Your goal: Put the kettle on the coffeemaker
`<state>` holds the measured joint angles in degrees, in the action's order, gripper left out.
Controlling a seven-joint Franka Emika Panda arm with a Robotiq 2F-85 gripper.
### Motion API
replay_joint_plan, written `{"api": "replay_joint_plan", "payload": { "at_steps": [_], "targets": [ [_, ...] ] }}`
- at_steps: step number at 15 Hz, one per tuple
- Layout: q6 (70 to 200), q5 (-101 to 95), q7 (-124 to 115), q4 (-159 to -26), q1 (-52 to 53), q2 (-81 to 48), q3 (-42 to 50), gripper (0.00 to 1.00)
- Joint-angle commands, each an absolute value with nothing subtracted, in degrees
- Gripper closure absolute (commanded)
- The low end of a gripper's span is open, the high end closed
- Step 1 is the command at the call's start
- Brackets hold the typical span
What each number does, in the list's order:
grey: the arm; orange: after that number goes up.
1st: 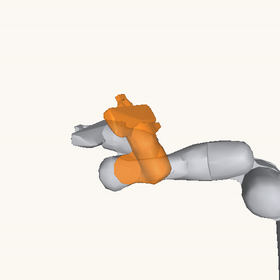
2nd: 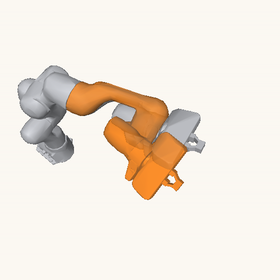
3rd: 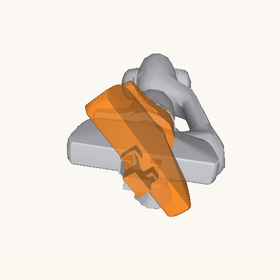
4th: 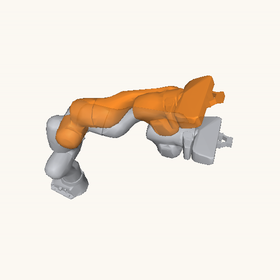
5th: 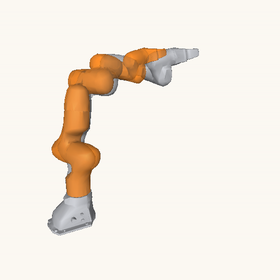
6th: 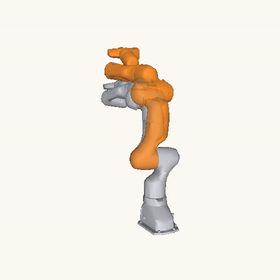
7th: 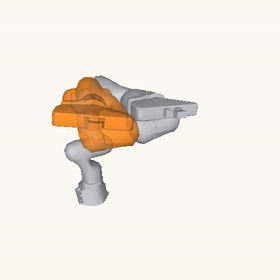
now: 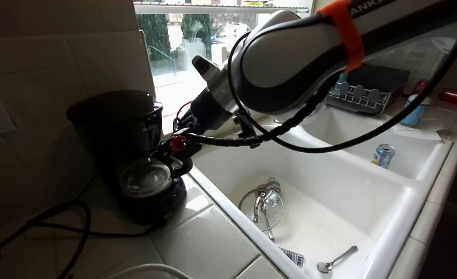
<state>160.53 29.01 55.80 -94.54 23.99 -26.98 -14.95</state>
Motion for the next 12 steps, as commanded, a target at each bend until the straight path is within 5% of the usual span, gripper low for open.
{"api": "replay_joint_plan", "payload": {
  "at_steps": [1, 3, 12],
  "targets": [
    [159.14, 26.81, 55.41, -95.52, 24.90, -26.22, -13.70, 0.07],
    [158.02, 24.57, 53.96, -96.47, 25.79, -25.11, -12.16, 0.00],
    [139.68, 13.98, 35.23, -105.48, 17.93, -13.05, -20.40, 0.00]
  ]
}}
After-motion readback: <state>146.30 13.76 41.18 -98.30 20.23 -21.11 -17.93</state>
